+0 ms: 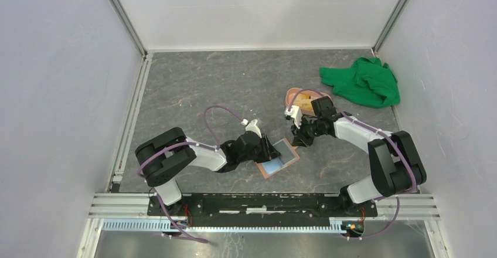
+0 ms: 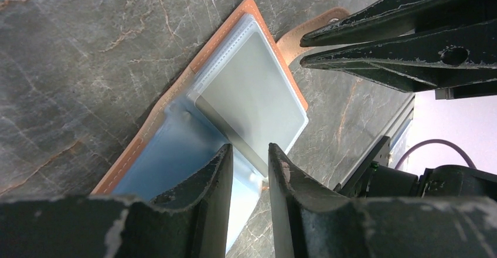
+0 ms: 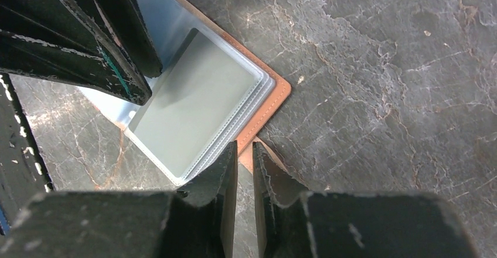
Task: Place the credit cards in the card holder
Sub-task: Open the card holder at the center of the board.
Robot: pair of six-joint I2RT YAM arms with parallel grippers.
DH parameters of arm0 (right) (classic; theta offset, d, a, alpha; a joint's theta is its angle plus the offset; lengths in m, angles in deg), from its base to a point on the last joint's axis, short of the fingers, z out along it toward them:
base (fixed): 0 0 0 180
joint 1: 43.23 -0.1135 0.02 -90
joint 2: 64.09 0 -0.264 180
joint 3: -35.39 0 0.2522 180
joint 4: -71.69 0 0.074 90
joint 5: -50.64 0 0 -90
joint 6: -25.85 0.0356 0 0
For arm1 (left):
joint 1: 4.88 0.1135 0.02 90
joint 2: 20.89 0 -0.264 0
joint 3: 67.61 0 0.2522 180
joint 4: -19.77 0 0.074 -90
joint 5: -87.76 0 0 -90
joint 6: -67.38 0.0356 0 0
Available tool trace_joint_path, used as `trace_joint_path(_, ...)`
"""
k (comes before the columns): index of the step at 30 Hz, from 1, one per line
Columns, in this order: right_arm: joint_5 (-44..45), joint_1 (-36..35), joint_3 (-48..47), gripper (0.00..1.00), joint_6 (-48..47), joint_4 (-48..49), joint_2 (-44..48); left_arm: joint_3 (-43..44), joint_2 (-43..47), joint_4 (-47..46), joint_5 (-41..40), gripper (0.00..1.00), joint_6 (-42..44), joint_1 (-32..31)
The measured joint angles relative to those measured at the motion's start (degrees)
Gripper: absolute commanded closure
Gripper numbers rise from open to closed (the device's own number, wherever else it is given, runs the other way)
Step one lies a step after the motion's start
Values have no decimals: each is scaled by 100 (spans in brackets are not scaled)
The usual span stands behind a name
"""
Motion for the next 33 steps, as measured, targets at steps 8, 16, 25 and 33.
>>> trace_joint_path(8, 70, -20, 0, 87, -116, -103, -48, 92, -74, 92, -4, 64, 0, 72)
trace_joint_path(16, -31, -153, 0, 89, -398, -448, -240, 332, -109, 476, -22, 64, 81, 262)
trace_joint_path(25, -269, -273, -2, 81, -625, -682, -199, 452, -83, 741, -24, 63, 328, 389)
trace_joint_path(33, -275, 116, 4, 74, -828, -621, 1029, 442, 553, 1320, -68, 57, 841, 396)
